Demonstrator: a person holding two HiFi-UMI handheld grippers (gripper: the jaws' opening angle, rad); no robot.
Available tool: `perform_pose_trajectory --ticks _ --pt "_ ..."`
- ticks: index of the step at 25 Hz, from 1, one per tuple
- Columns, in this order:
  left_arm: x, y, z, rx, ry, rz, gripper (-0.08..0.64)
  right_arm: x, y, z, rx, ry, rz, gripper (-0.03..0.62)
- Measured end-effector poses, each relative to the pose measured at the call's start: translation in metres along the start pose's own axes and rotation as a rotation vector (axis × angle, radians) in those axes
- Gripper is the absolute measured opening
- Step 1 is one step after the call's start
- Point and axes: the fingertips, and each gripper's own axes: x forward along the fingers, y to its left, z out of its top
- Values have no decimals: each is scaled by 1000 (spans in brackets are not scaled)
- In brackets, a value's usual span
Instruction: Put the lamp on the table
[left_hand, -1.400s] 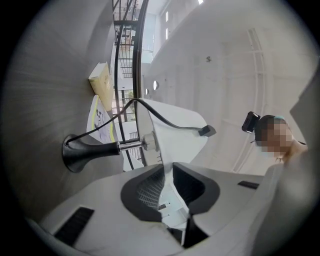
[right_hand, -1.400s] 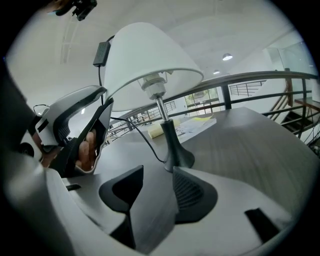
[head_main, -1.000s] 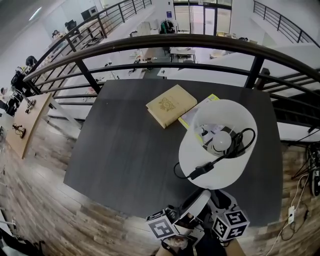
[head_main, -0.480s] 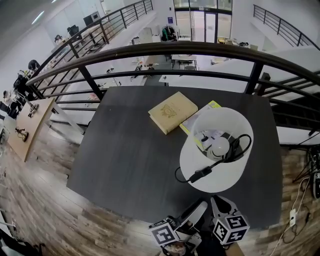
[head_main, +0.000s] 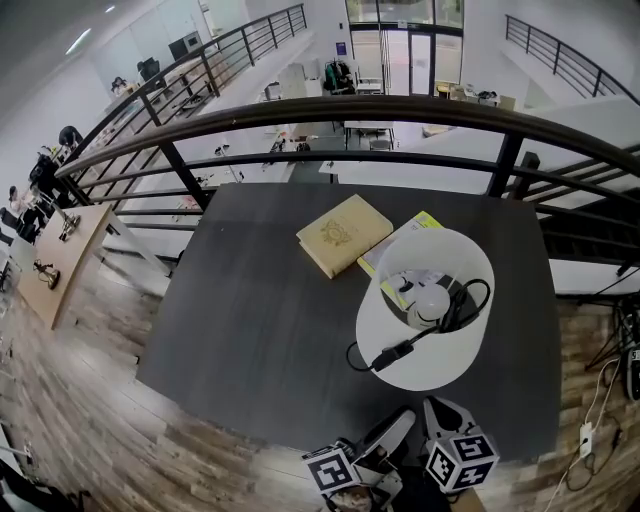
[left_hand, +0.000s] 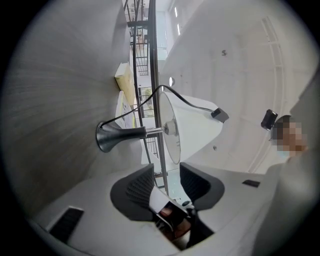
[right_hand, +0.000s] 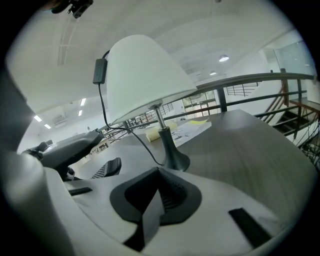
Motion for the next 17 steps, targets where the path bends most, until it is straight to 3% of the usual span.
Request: perform_pose_trajectory --ticks 17 --pt "9 -16 10 66 -4 7 28 -3 7 12 -27 22 30 18"
